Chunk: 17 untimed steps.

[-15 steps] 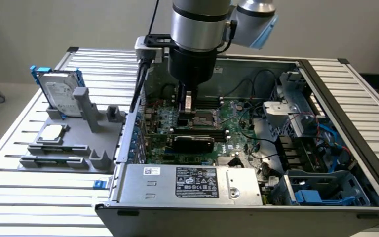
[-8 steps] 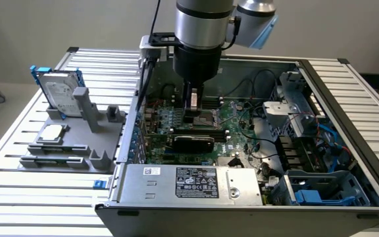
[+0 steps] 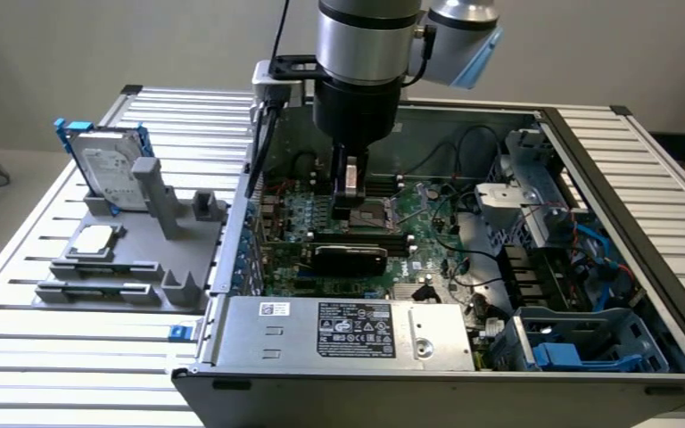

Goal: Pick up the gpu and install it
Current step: 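Insert the gpu into the slot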

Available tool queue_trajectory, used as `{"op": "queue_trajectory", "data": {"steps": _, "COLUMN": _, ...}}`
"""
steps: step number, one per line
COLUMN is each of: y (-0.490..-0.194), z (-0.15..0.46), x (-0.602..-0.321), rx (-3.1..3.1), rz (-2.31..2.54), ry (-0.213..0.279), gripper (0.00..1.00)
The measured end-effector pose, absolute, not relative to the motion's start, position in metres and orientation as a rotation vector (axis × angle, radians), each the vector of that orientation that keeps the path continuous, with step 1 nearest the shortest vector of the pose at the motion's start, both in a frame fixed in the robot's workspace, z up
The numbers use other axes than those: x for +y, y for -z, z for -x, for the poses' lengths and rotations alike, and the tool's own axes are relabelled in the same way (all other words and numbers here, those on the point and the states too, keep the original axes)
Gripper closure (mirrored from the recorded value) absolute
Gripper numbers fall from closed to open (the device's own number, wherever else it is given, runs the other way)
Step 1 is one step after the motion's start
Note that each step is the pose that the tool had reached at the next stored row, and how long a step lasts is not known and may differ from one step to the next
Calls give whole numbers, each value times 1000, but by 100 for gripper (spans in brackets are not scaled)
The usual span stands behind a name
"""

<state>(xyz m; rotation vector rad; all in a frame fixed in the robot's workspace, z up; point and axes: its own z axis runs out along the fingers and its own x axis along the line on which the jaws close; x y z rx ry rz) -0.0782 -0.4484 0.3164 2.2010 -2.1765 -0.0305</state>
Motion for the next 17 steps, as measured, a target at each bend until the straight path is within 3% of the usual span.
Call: {"op": "queue_trajectory", "data": {"steps": 17, "y": -316, "z": 78, "x": -448, "rx": -2176, "rz": -2201, "ry": 30, "gripper": 89}}
